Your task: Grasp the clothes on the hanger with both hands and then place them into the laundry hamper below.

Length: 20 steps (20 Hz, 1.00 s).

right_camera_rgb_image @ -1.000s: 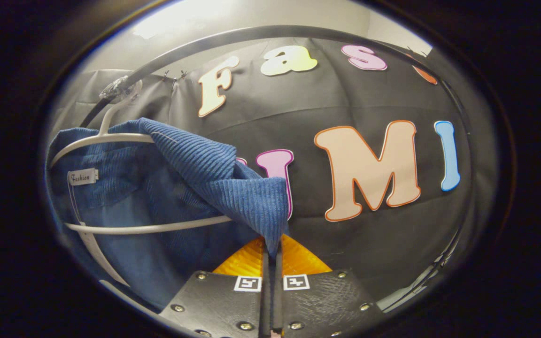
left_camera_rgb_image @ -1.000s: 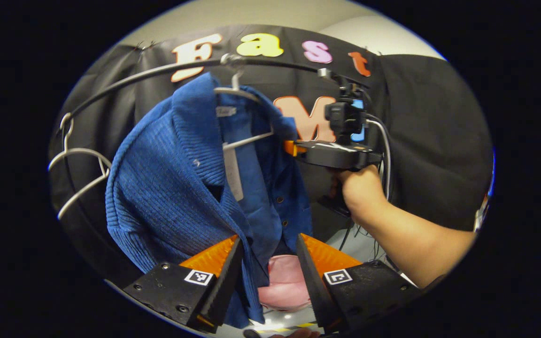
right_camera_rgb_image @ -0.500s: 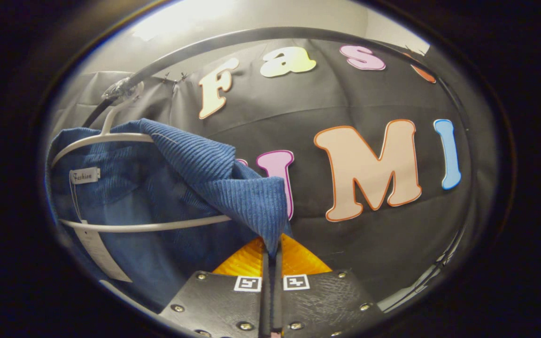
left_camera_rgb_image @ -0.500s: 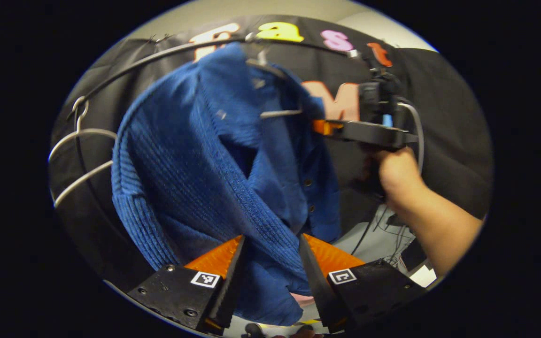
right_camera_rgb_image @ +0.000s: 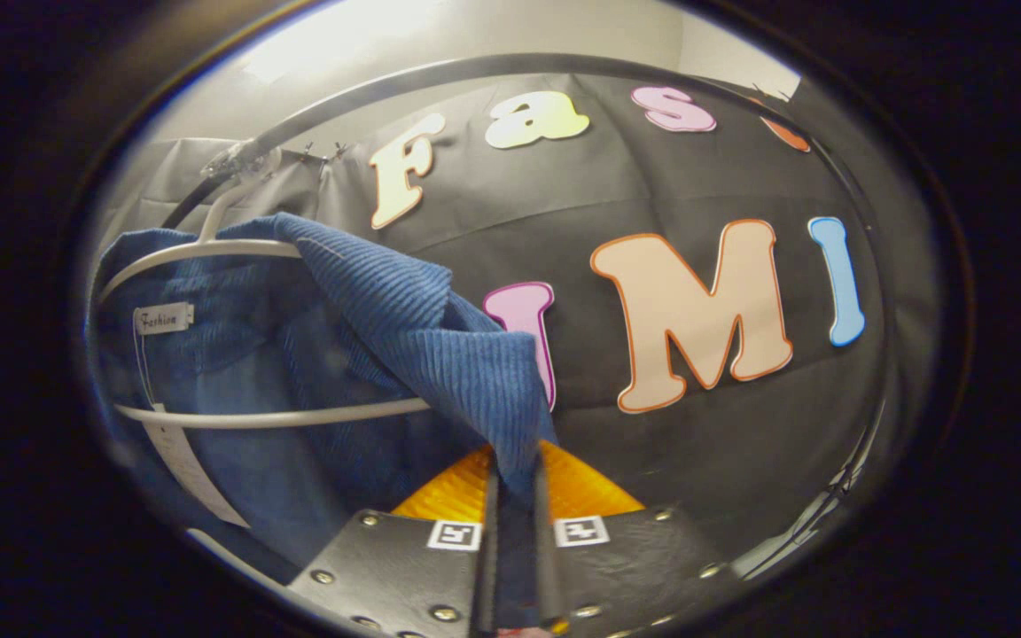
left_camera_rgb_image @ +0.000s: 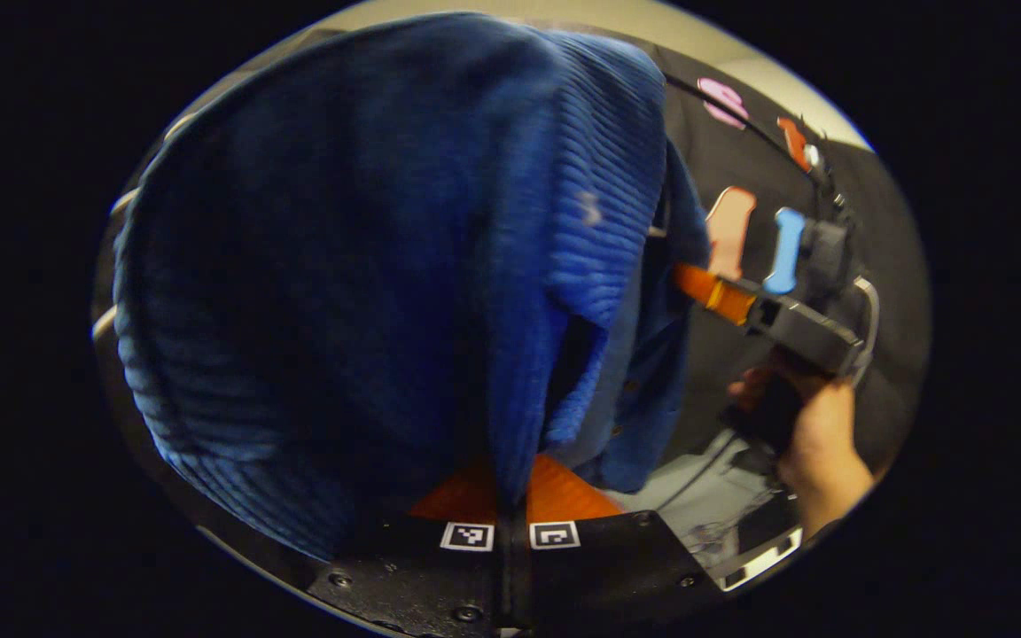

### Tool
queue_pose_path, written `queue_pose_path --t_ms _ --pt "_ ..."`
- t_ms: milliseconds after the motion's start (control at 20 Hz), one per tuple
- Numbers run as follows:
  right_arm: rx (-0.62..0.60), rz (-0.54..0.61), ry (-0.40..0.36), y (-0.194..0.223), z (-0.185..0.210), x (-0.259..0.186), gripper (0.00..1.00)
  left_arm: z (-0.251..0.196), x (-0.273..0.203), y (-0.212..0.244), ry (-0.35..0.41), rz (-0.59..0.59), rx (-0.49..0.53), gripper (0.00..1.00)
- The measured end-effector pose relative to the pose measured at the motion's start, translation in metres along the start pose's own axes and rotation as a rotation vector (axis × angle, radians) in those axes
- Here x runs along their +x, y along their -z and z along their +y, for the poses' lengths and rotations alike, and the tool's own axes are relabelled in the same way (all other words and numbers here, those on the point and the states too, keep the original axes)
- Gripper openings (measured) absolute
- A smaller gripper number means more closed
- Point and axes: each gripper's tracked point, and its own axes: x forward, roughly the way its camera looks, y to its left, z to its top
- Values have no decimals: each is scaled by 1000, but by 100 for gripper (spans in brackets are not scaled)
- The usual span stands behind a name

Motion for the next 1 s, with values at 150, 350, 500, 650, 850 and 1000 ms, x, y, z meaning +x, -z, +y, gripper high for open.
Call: queue_pose_path --t_ms 150,350,500,650,850,1000 --pt "5 57 2 26 7 5 23 -9 -16 -1 94 -2 52 1" --pt "40 75 43 36 7 27 30 -31 -46 -6 224 -21 76 1" --pt "43 101 28 38 13 50 40 -54 -78 -7 375 -15 86 1" --pt "40 76 87 20 0 43 2 -59 -116 -24 495 -43 114 1" --pt "-30 4 203 -8 -27 32 2 -22 -147 -53 491 -79 158 0" --pt "-29 -31 271 -27 -43 28 2 14 -151 -67 406 -91 200 0"
